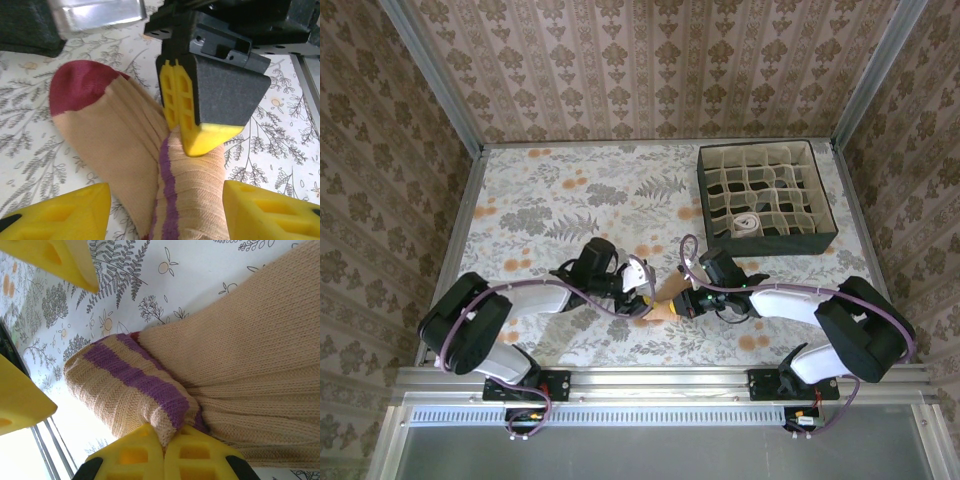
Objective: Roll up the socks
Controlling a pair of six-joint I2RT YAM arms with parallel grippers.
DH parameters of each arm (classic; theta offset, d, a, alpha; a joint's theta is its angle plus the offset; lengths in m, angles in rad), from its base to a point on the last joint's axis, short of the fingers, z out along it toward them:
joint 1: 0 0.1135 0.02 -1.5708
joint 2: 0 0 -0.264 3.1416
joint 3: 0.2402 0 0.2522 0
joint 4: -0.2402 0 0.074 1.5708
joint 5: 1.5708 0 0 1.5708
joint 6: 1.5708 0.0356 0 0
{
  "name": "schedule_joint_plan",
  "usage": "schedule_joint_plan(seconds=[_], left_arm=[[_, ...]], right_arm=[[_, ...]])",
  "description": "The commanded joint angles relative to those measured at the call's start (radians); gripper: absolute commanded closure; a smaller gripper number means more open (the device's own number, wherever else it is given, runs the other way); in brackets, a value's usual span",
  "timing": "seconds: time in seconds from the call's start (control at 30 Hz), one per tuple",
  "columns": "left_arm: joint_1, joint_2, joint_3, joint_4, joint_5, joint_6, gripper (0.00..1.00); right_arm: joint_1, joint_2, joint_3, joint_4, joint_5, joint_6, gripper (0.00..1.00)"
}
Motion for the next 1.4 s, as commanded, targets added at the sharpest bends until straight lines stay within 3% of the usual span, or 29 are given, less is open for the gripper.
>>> schedule_joint_plan(seconds=[0.0, 0.17, 0.27, 0.33, 0.4, 0.47, 0.5, 0.6, 0.83, 0.97, 1.17, 1.37], left_arm=[[-0.022, 0.044, -0.002, 0.019, 0.038, -0.022, 0.41], [-0.041, 0.089, 0.014, -0.020, 0.026, -0.002, 0.42], [-0.042, 0.103, 0.030, -0.067, 0.031, 0.021, 0.50], [-0.041, 0.110, 0.039, -0.090, 0.033, 0.028, 0.60], [-0.040, 0.117, 0.049, -0.113, 0.037, 0.040, 0.78], [-0.040, 0.126, 0.054, -0.135, 0.041, 0.056, 0.97], [-0.040, 0.127, 0.054, -0.146, 0.041, 0.063, 1.00], [-0.040, 0.118, 0.049, -0.167, 0.032, 0.084, 1.00], [-0.043, 0.095, 0.043, -0.202, 0.016, 0.129, 1.00], [-0.055, 0.087, 0.044, -0.218, 0.021, 0.148, 1.00], [-0.079, 0.054, 0.057, -0.313, 0.058, 0.196, 1.00], [-0.095, 0.005, 0.055, -0.387, 0.073, 0.202, 1.00]], right_arm=[[0.005, 0.020, 0.011, -0.075, 0.040, 0.012, 0.98], [0.005, 0.023, 0.019, -0.087, 0.040, 0.012, 0.98], [0.006, 0.023, 0.028, -0.094, 0.041, 0.012, 0.98], [0.005, 0.022, 0.034, -0.102, 0.039, 0.012, 0.97], [0.005, 0.009, 0.050, -0.125, 0.043, 0.020, 0.92], [0.004, -0.021, 0.089, -0.190, 0.080, 0.036, 0.70], [0.002, -0.062, 0.111, -0.230, 0.105, 0.040, 0.65], [-0.012, -0.125, 0.172, -0.355, 0.197, 0.055, 0.55], [-0.061, -0.048, 0.198, -0.443, 0.325, 0.132, 0.54], [-0.061, 0.103, 0.266, -0.433, 0.287, 0.122, 0.57], [-0.061, 0.308, 0.408, -0.461, 0.267, 0.065, 0.69], [-0.060, 0.423, 0.526, -0.538, 0.283, -0.035, 0.78]])
